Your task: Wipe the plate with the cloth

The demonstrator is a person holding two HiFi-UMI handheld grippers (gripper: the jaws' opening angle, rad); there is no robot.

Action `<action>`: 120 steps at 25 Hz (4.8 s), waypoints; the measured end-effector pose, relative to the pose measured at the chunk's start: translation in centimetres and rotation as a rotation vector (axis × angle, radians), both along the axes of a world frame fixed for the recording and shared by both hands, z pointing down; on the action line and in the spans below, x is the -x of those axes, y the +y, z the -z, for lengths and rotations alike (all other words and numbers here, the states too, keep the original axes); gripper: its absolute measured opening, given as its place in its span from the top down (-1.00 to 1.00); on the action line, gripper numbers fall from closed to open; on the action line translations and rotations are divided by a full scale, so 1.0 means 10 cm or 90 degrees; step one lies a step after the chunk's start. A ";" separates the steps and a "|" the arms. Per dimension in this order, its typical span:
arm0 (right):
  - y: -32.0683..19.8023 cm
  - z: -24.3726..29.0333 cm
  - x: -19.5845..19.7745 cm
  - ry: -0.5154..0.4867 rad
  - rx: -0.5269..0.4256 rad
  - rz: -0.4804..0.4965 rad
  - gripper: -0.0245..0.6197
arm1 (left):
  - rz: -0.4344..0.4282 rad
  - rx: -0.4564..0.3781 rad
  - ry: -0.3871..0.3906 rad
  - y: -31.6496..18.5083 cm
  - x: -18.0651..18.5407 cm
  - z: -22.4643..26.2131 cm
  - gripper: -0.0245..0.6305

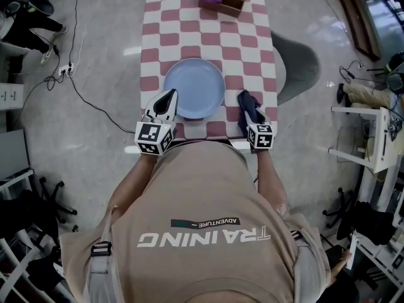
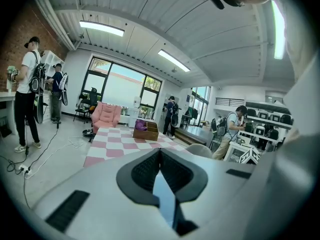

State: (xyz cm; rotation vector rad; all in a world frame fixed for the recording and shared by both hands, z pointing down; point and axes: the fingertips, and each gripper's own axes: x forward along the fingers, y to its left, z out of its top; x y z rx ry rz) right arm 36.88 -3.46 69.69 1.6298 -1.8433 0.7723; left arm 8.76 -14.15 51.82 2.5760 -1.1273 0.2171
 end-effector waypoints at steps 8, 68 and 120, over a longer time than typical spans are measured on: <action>-0.24 0.67 0.17 0.013 -0.081 0.040 0.52 | 0.012 -0.015 0.013 -0.01 0.04 0.09 0.89; -1.22 0.01 2.93 0.067 0.149 0.507 0.51 | 0.098 -0.006 0.026 -0.18 1.17 0.00 0.89; -0.52 0.33 3.04 0.016 0.042 0.664 0.50 | 0.145 0.011 0.022 0.14 0.96 -0.16 0.89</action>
